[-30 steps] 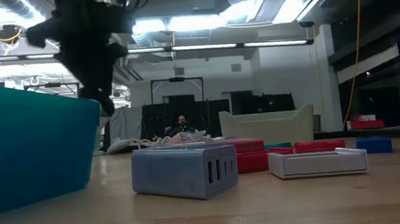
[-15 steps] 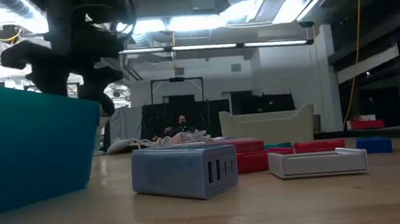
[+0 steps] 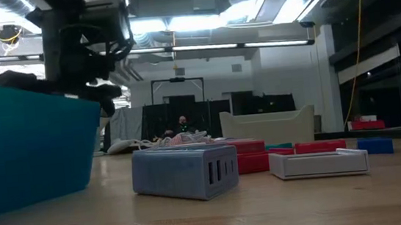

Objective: Pick & Place Office items
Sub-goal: Put the right green charger adapter into the blue bin

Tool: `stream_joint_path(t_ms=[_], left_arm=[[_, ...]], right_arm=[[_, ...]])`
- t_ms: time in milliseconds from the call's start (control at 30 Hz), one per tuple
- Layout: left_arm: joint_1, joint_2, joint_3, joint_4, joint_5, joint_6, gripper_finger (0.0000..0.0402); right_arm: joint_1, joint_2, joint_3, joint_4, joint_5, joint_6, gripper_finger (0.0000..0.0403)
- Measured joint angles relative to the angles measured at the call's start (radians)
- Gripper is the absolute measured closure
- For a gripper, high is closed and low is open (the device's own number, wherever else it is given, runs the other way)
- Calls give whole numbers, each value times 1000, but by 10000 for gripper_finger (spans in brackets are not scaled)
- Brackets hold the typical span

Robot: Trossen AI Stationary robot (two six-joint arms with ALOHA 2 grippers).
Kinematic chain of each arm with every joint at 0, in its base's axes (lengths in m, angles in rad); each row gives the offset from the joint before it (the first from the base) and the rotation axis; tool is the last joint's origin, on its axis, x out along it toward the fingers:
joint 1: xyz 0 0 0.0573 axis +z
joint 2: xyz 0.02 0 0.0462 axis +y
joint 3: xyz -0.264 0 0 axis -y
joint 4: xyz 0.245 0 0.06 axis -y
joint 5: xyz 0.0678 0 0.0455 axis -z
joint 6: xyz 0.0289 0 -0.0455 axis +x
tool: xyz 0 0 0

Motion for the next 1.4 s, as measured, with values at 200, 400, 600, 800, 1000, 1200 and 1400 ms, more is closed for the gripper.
stream_joint_path(t_ms=[200, 400, 600, 800, 1000, 1200, 1400], left_arm=[[0, 106, 0, 66, 4, 0, 135], [0, 216, 9, 79, 3, -1, 158], [1, 213, 9, 94, 1, -28, 223], [5, 214, 57, 51, 11, -147, 256], [84, 190, 184, -31, 198, -360, 256], [186, 12, 278, 131, 399, -575, 256], [216, -239, 279, 422, 374, -833, 256]], right_arm=[[-12, 0, 0, 4, 1, 0, 146], [-13, 0, 0, 6, 1, 0, 146], [-13, 0, 0, 14, 1, -2, 146], [-13, 0, 0, 36, 8, -29, 146], [-13, 0, 0, 203, 4, -143, 146], [-13, -4, 0, 296, -53, -207, 146], [-13, -6, 0, 257, -105, -203, 146]])
